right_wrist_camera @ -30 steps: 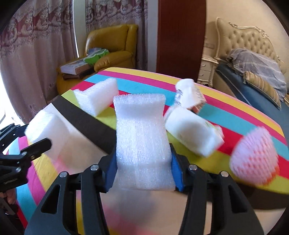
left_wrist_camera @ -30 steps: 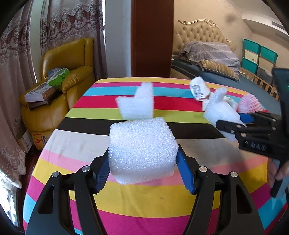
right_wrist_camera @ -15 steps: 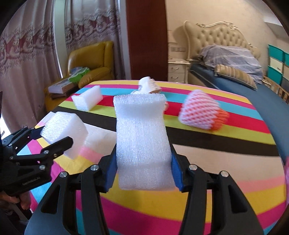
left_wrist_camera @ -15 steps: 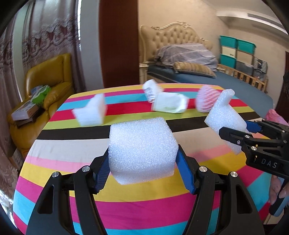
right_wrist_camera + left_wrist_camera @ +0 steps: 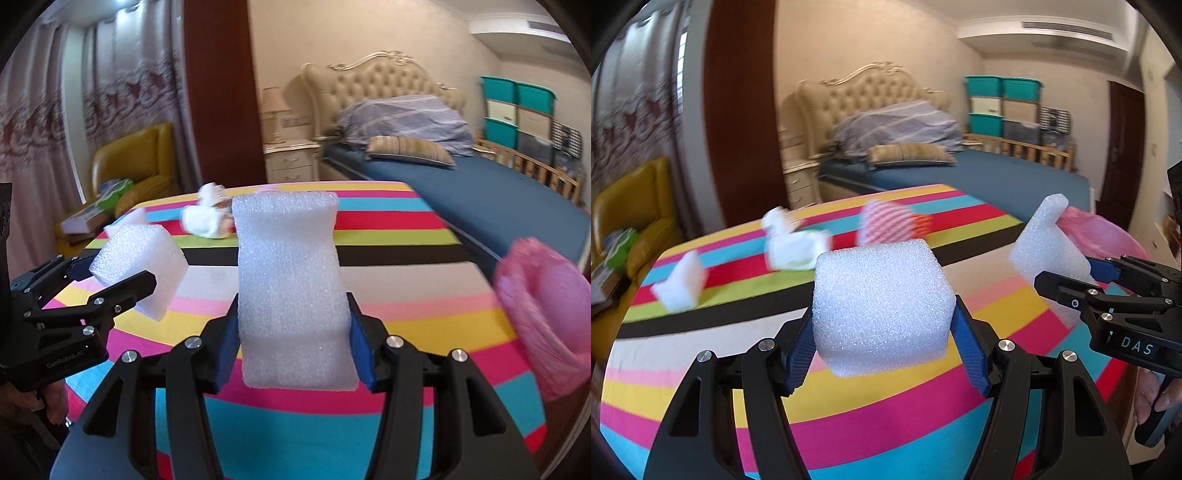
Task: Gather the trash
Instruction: 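Carry both white foam blocks to the pink bin and release them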
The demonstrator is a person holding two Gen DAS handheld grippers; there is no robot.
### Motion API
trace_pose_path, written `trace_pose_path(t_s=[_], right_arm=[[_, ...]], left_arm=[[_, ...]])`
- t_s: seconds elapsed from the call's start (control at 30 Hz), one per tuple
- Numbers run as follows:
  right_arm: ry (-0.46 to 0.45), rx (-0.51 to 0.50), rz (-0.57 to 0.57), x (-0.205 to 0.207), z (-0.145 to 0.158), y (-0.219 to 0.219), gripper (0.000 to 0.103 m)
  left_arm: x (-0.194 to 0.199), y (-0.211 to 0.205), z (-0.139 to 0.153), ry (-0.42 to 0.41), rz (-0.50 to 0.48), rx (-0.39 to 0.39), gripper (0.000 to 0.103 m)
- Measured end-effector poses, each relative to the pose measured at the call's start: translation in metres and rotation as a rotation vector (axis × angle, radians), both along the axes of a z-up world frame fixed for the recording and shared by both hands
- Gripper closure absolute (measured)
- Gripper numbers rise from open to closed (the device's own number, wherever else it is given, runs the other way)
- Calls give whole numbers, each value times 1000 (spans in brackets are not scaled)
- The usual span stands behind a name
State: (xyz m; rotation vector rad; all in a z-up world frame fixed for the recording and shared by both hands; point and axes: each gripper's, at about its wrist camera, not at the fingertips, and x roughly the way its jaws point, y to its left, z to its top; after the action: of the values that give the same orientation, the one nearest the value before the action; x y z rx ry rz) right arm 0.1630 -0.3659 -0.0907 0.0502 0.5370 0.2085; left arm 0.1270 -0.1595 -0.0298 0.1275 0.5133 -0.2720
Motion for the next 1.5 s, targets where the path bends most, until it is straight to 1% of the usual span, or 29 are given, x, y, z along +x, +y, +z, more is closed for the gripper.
trace_pose_path(t_s=[0.23,0.37,0.6,0.8,0.87,1.13,1.3,1.37,1.5], right_arm=[[-6,22,-139,-22,-3,-73,52],[-1,25,-207,-26,-7,-103,53],[4,-48,-328,-33,-10,-152,52],[9,-72,-402,-39,-12,-204,52],[10,-79,-416,-39,-11,-214,52],[-4,-77,-476,-48,-13,-267,52],[-5,-78,-498,-51,-17,-290,52],[-6,-75,-504,-52,-17,-295,52],[-13,-65,-516,-50,-18,-301,52]], left_arm=[[8,-64,1,7,-132,-9,40],[12,-98,-1,10,-192,-6,40],[31,-150,-4,52,-276,-7,40],[44,-196,0,67,-358,-18,40],[48,-213,1,68,-389,-18,40],[57,-261,-3,99,-447,-11,40],[61,-278,-5,116,-454,-26,40],[64,-281,-5,126,-456,-36,40],[66,-285,-4,119,-464,-38,40]])
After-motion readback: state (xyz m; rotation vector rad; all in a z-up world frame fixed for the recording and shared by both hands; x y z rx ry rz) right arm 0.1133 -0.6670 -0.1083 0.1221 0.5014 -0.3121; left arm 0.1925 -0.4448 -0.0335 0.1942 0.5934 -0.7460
